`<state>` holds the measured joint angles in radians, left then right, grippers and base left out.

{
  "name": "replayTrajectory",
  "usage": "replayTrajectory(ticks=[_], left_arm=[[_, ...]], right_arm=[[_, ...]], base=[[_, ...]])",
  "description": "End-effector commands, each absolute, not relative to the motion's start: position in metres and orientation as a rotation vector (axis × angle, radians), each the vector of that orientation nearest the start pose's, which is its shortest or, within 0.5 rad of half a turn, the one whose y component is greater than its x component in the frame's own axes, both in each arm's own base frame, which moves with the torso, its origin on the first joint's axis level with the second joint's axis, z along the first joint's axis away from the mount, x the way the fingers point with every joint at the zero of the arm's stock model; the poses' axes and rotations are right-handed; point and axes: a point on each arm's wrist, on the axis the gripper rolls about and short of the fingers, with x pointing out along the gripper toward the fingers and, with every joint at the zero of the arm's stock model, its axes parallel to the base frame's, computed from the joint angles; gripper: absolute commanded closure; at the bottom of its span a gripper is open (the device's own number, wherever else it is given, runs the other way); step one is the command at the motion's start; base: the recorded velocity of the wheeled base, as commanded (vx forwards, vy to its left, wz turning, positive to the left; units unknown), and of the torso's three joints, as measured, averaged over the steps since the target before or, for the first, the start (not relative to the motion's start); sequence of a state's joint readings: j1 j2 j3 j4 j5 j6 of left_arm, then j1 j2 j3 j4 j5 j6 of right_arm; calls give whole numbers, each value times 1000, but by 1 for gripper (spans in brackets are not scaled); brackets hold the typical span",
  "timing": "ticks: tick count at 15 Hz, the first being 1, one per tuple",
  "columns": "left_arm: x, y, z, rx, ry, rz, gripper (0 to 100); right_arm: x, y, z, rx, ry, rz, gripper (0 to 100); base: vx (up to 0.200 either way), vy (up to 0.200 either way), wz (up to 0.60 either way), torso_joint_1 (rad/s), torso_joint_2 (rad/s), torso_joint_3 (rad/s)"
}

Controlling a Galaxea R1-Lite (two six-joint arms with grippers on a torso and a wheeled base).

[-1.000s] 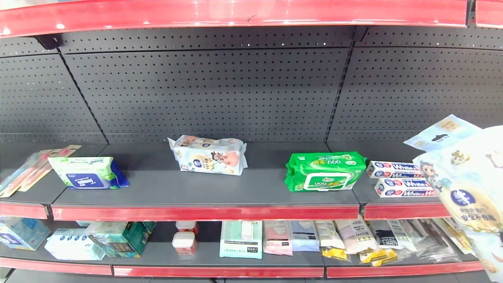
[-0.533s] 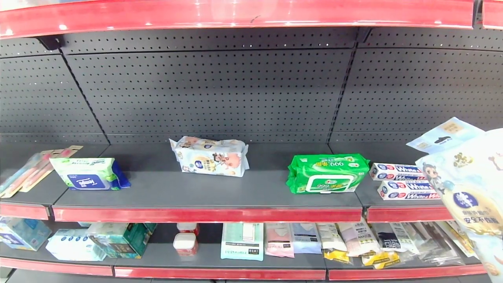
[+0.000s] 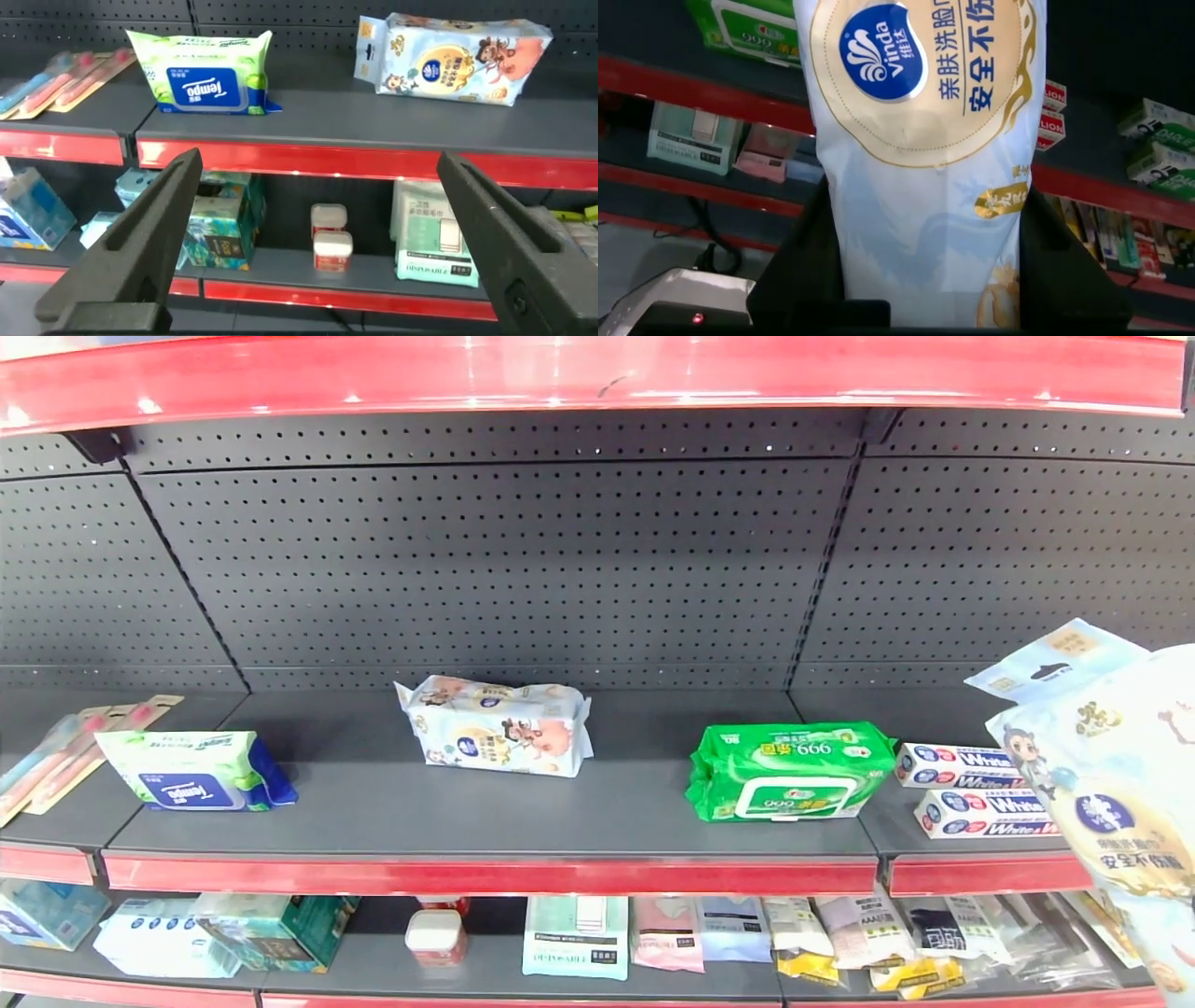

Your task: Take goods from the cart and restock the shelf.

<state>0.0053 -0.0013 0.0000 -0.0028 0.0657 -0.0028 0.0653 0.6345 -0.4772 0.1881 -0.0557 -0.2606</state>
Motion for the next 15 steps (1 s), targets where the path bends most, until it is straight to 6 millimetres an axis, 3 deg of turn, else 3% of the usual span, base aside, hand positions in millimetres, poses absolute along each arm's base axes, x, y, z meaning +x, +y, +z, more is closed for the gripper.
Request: replayTrajectory(ticks=[1, 6, 7, 8, 9, 12, 15], left_arm=[[-23, 1, 76, -3, -3, 72, 0], [-20, 0, 77, 31, 27, -11, 0], [-23, 0, 98, 21, -17, -14, 0], [-15, 0, 137, -21, 8, -11, 0], [-8, 0, 148, -81, 35, -3, 0], [-3, 0, 135, -75, 118, 9, 0], [10, 0, 138, -80, 178, 6, 0]], right_arm=[[39, 1, 191, -279, 337, 55, 100], [23, -1, 190, -234, 226, 3, 100], [18, 0, 191, -224, 204, 16, 100], [14, 0, 190, -221, 184, 17, 100], [9, 0, 184, -222, 179, 18, 100], [-5, -1, 159, -221, 160, 19, 100], [-16, -1, 153, -207, 148, 20, 100]], base=[[0, 0, 0, 0, 0, 0], [0, 0, 0, 0, 0, 0], [0, 0, 0, 0, 0, 0], [0, 0, 0, 0, 0, 0], [0, 0, 0, 0, 0, 0], [0, 0, 0, 0, 0, 0], [0, 0, 0, 0, 0, 0]])
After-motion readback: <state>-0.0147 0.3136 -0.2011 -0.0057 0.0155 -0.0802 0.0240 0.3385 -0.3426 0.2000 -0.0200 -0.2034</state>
